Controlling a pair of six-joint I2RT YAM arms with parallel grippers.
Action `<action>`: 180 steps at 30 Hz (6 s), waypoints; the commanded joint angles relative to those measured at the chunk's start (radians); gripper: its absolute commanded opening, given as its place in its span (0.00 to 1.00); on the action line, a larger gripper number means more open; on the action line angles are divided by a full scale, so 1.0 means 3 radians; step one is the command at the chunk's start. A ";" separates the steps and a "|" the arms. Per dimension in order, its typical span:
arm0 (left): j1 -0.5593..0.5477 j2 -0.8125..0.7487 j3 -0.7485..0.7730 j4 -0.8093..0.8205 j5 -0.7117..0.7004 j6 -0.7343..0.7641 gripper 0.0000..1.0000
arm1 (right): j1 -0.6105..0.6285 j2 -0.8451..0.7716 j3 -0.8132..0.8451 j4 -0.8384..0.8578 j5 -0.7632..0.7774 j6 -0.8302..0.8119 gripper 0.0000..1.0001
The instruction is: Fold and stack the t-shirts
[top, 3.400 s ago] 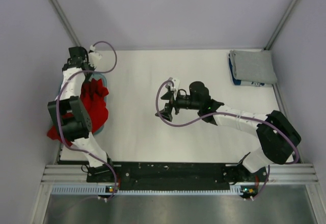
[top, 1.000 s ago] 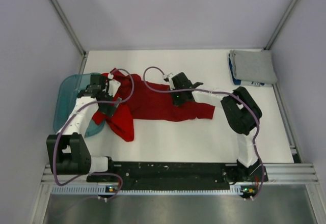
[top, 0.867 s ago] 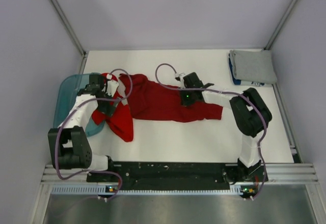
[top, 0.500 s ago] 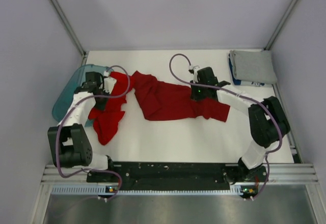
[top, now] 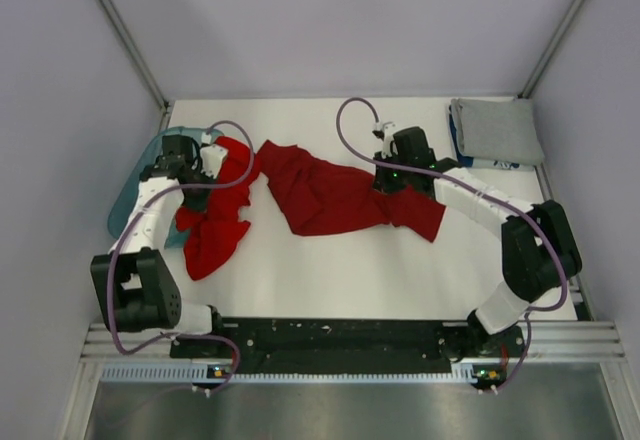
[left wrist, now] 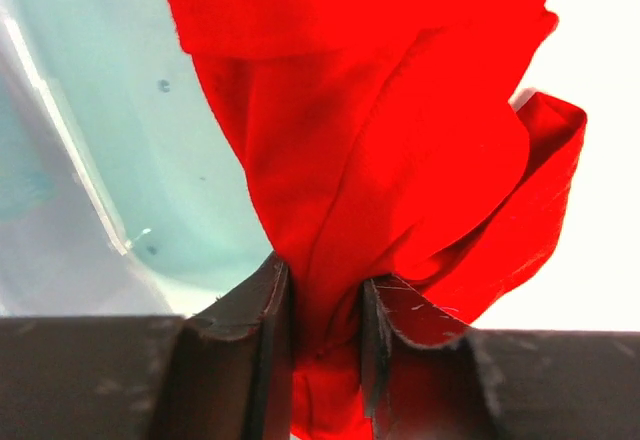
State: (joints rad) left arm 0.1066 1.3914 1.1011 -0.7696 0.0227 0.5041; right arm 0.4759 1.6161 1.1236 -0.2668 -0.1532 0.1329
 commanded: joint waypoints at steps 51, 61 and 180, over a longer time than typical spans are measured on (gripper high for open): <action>0.0013 0.0480 0.0405 -0.0272 0.0262 -0.0024 0.34 | 0.0014 -0.0151 -0.0187 0.0051 -0.0021 -0.0162 0.00; 0.0018 0.0169 0.0481 -0.0262 0.0190 -0.0044 0.00 | 0.0014 -0.0182 -0.0197 0.0041 0.0025 -0.0172 0.00; -0.0263 0.0158 0.1193 0.0219 0.0410 0.0088 0.67 | -0.1407 -0.0096 0.0427 0.0052 -0.0534 0.0692 0.45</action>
State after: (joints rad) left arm 0.0441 1.4189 1.5082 -0.7105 0.1814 0.4900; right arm 0.1246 1.5139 1.2156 -0.1490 -0.5468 0.3985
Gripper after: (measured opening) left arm 0.670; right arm 0.343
